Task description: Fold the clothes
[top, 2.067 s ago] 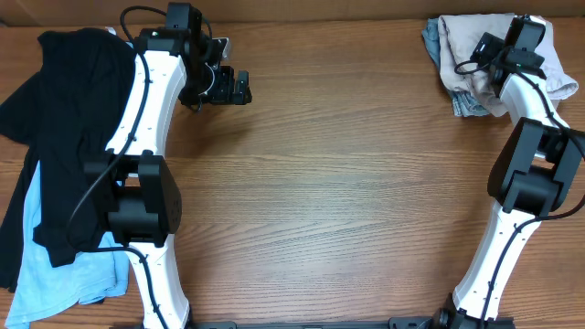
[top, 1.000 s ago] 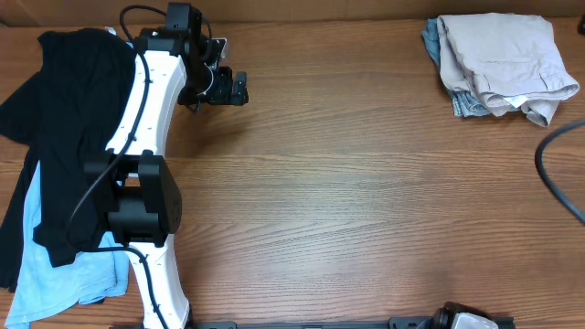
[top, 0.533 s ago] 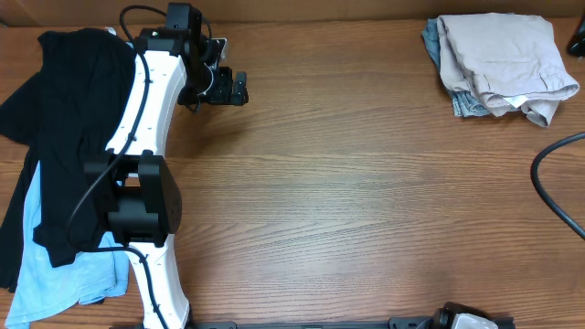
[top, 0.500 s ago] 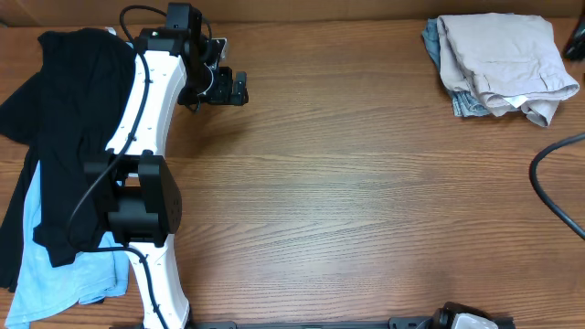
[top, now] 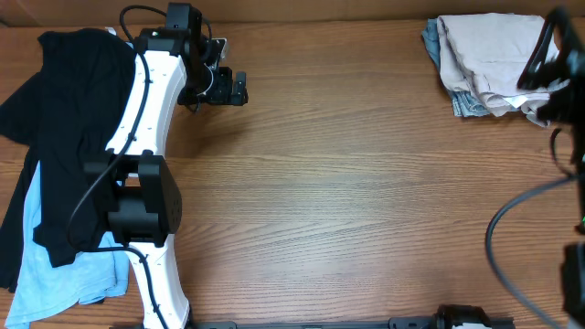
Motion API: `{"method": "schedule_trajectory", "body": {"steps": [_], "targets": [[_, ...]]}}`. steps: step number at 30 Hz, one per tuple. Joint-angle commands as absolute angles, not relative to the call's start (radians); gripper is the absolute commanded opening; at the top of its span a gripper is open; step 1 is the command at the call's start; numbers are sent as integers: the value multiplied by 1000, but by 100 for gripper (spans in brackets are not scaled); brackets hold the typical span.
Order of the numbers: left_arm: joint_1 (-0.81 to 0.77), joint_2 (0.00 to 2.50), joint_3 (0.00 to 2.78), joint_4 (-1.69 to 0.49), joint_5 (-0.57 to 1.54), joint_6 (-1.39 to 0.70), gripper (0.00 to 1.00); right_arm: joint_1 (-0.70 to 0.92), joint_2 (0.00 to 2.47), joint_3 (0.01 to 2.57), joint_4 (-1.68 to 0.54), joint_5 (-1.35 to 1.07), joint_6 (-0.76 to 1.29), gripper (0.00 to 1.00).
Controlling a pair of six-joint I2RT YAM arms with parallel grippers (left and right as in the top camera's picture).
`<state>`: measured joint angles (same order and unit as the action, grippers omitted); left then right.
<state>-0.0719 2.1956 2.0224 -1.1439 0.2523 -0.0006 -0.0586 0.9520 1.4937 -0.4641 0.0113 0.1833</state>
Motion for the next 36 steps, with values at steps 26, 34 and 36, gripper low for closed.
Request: {"method": "schedule_trajectory", "body": {"steps": [26,34,36], "targets": [[-73,2190,2038,-1143,250,1,100,-3,190,93,303,0,319,100],[-73,2190,2038,-1143,251,1,100,1,42,8,204,-1,315,100],[-73,2190,2038,-1143,251,1,100,1,27,8,154,-1,315,100]]}}
